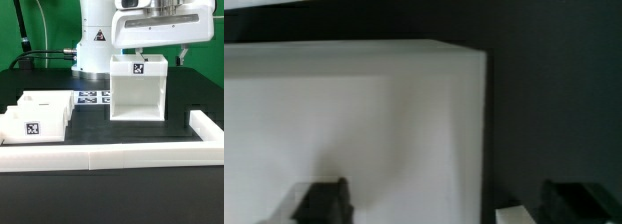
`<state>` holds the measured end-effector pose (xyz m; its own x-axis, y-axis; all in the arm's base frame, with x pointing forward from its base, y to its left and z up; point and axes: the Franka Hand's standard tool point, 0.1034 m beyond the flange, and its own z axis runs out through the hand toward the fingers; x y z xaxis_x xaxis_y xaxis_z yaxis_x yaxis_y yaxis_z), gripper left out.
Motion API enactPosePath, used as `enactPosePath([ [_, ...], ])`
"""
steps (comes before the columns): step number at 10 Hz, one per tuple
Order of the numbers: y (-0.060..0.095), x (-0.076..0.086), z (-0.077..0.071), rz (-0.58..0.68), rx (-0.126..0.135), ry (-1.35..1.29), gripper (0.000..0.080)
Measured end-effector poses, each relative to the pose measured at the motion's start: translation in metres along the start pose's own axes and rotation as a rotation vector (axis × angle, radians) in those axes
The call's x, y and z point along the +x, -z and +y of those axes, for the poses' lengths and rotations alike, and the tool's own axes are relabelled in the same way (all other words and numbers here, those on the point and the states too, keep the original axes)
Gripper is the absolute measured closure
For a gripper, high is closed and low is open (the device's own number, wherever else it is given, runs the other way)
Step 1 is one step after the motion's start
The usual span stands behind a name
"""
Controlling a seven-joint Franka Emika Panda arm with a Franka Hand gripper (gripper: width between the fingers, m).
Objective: Assemble drawer
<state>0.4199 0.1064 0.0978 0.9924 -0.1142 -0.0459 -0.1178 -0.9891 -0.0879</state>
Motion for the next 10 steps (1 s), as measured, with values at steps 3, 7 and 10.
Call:
enactPosePath([
  [3, -0.0002, -0.0001, 0.0001, 0.000, 0.000, 0.000, 0.0592],
  [7, 0.0001, 0.0002, 0.0003, 0.000, 0.000, 0.000, 0.0761],
  [10, 0.0001, 0.0002, 0.0003, 0.000, 0.000, 0.000, 0.0761],
])
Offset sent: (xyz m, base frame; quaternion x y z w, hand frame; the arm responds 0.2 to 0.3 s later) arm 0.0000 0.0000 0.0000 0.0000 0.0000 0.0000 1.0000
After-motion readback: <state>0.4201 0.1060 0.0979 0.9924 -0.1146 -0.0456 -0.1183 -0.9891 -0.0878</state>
